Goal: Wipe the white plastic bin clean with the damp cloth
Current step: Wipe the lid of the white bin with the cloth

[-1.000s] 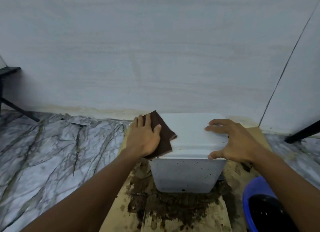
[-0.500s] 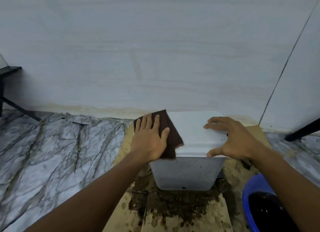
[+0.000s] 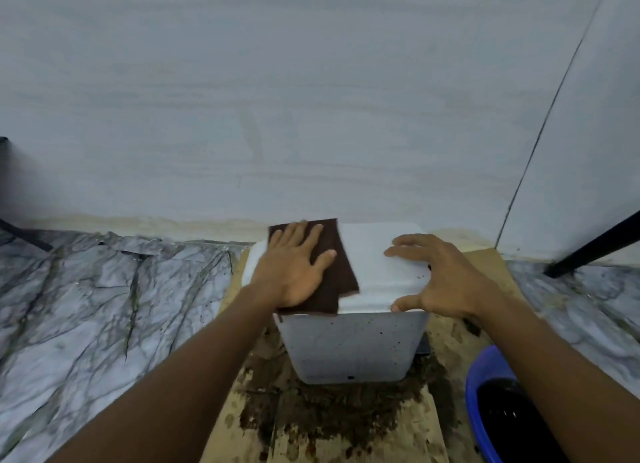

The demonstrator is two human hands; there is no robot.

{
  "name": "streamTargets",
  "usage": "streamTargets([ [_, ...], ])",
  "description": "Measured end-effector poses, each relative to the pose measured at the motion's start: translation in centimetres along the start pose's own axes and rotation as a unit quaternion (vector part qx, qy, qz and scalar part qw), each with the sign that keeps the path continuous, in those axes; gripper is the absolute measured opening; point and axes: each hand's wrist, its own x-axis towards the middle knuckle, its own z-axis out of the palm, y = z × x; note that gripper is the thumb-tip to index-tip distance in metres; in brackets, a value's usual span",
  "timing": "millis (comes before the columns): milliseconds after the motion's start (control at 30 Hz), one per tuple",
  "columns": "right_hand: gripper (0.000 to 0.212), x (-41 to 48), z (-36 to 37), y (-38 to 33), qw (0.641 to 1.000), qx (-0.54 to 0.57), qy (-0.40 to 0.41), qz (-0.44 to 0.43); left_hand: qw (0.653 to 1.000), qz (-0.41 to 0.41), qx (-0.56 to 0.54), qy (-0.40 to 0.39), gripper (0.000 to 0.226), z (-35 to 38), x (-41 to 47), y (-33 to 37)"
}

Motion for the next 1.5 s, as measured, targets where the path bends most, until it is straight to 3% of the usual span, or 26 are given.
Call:
streamTargets([
  [133,0.094,-0.4,0.0,0.3,1.000,-0.011,-0.014,0.011,0.999,-0.038,0.026,0.014,0.073,0.8,-1.7,-0.7],
  [367,0.096,-0.8,-0.7,1.4,0.998,0.039,0.005,0.039,1.000,-0.006,0.023,-0.005,0.069,1.1,1.5,4.6],
  [500,0.101,-1.9,-2.3,3.9,0.993,0.068,0.060,0.081,0.999,0.031,0.019,-0.029,0.068,1.5,4.2,8.1],
  [667,0.110,-2.6,-1.8,5.0,0.990,0.090,0.028,0.103,0.996,0.081,0.027,-0.027,0.068,2.2,4.4,11.7],
  [800,0.113,-2.5,-1.4,5.1,0.985,0.136,0.031,0.100,0.991,0.130,0.017,-0.008,0.072,2.4,1.8,10.7],
  [967,0.126,-2.6,-0.9,5.0,0.976,0.186,0.046,0.101,0.997,0.072,0.019,-0.028,0.071,1.4,1.8,8.6],
  [1133,0.131,-2.5,-1.2,4.8,0.972,0.205,0.034,0.106,0.995,0.074,0.033,-0.051,0.063,1.7,5.5,13.7],
  [1367,0.109,-2.5,-1.5,4.3,0.981,0.175,0.020,0.085,0.985,0.168,0.025,-0.012,0.066,2.7,1.2,13.5],
  [1500,0.105,-2.5,-1.3,4.0,0.986,0.140,0.028,0.082,0.987,0.158,0.022,0.000,0.077,2.0,-0.9,9.9],
])
